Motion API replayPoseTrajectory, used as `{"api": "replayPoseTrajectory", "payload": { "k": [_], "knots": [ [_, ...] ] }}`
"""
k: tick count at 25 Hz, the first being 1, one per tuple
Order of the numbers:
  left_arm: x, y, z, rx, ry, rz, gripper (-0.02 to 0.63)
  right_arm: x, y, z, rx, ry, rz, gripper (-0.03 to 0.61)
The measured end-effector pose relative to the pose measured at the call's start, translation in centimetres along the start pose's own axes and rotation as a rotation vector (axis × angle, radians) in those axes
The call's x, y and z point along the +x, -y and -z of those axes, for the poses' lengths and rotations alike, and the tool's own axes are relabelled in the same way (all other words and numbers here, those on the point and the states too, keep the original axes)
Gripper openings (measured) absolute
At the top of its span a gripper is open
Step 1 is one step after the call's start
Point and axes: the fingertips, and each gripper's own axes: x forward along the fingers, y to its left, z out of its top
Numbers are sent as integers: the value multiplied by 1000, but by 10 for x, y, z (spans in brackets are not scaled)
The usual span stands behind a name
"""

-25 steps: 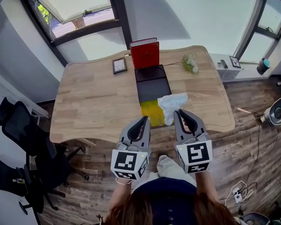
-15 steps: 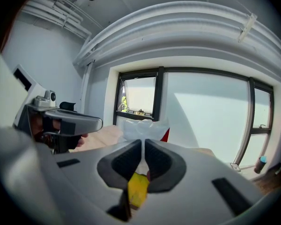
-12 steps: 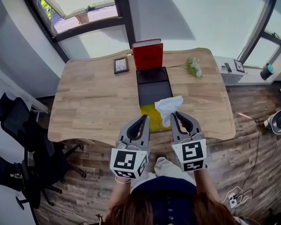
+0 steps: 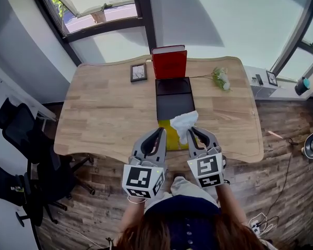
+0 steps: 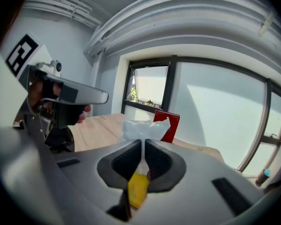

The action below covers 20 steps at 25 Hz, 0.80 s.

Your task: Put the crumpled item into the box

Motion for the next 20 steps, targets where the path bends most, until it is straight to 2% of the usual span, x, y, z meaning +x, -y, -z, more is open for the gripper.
{"api": "replayPoseTrajectory", "payload": {
  "k": [20],
  "knots": [
    [20,-18,0,-7,-21,-54,29,64,-19,73,-147,-208,-145,37]
  ]
}}
